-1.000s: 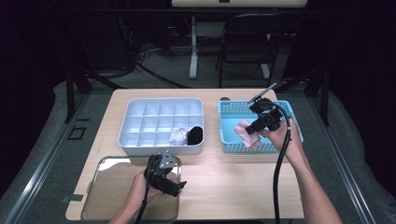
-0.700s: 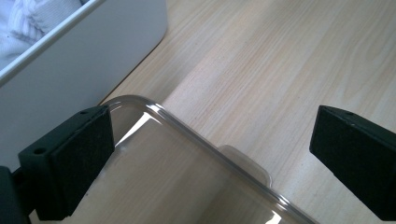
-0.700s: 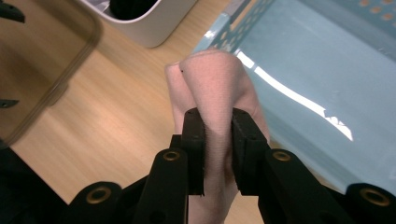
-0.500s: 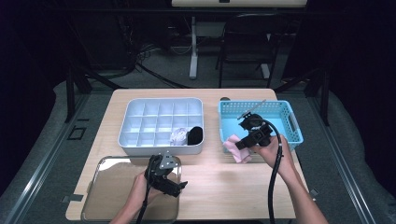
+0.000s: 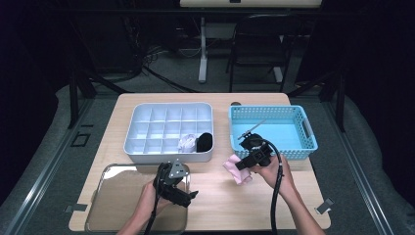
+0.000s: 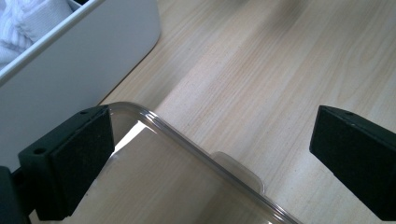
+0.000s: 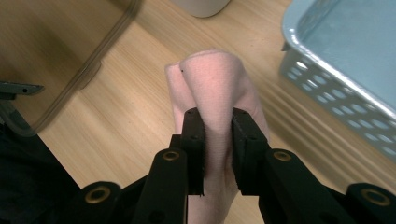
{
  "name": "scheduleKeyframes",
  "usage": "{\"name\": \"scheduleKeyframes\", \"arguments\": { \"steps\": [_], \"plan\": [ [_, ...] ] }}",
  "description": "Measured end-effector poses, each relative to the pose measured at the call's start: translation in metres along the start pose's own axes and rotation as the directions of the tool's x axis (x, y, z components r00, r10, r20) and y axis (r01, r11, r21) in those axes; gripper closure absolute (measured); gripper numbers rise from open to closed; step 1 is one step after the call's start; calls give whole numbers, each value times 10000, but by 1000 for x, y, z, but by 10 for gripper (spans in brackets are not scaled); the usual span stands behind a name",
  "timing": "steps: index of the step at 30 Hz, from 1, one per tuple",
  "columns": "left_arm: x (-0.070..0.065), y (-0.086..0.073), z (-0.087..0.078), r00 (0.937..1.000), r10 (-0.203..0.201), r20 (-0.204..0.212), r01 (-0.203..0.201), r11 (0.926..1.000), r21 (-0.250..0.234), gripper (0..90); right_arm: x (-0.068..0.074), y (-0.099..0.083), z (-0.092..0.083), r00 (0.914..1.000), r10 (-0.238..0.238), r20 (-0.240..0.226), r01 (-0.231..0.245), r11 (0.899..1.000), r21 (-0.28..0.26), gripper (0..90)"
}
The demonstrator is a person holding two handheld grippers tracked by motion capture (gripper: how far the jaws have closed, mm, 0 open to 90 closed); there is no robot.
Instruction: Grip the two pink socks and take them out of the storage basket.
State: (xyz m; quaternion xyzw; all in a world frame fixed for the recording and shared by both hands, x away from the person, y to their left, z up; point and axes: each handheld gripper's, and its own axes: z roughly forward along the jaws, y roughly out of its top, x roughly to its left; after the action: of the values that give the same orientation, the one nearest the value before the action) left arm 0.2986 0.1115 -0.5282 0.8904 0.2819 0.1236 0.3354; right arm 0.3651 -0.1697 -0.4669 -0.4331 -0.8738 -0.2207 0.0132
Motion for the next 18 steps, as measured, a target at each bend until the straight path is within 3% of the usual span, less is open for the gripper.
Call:
{"name": "scheduleKeyframes", "arguments": {
  "steps": [5, 14, 18],
  "plan": [
    [-2, 1, 0, 10000, 45, -57, -46, 10000, -55, 1, 3, -4, 12, 9995, 95, -300, -94, 10000, 8, 766],
    [-9, 7, 0, 9999, -106, -25, 105, 9992, -373, 1, 2, -21, 38, 9937, 862, -710, -867, 9962, -47, 752],
    [-15, 12, 4, 10000, -46, 56, 48, 9993, -375, 1, 2, -30, 47, 9944, 941, -487, -934, 9955, 160, 724]
  ]
}}
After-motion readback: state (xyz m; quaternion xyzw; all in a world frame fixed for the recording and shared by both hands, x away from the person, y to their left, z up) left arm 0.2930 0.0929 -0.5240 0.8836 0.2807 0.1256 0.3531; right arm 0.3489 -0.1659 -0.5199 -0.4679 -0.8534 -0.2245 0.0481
